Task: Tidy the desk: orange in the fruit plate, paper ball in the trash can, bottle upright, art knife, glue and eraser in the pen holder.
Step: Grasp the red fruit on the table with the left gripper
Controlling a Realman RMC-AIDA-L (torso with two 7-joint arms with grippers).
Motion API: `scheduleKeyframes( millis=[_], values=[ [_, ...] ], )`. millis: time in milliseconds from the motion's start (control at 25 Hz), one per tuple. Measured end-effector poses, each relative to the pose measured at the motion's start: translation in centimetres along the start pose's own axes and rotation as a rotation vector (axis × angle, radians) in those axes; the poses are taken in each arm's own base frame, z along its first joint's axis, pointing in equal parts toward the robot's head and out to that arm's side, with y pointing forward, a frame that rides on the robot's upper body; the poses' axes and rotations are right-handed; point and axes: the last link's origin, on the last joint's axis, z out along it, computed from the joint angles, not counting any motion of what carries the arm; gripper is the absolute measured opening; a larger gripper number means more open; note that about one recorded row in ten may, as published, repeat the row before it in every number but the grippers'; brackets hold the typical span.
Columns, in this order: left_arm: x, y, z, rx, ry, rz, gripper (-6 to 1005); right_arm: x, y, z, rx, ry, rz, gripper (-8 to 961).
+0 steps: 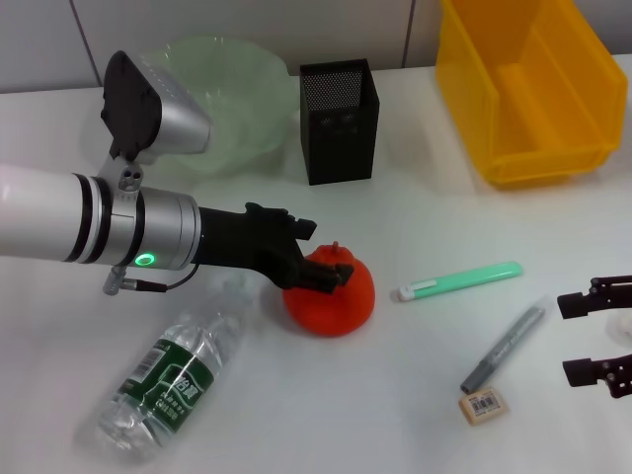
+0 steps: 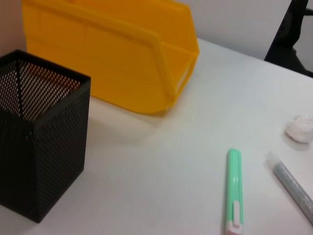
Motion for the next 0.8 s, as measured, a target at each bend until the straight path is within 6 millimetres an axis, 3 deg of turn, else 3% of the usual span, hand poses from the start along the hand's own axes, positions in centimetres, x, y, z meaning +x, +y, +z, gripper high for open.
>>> scheduleKeyframes(
  millis=[800],
  values=[
    [-0.2,0.7,1.2,0.002,-0.048,0.059,844,-0.2,-0.2,0.4,0.008,-0.007,0.000,839]
  ],
)
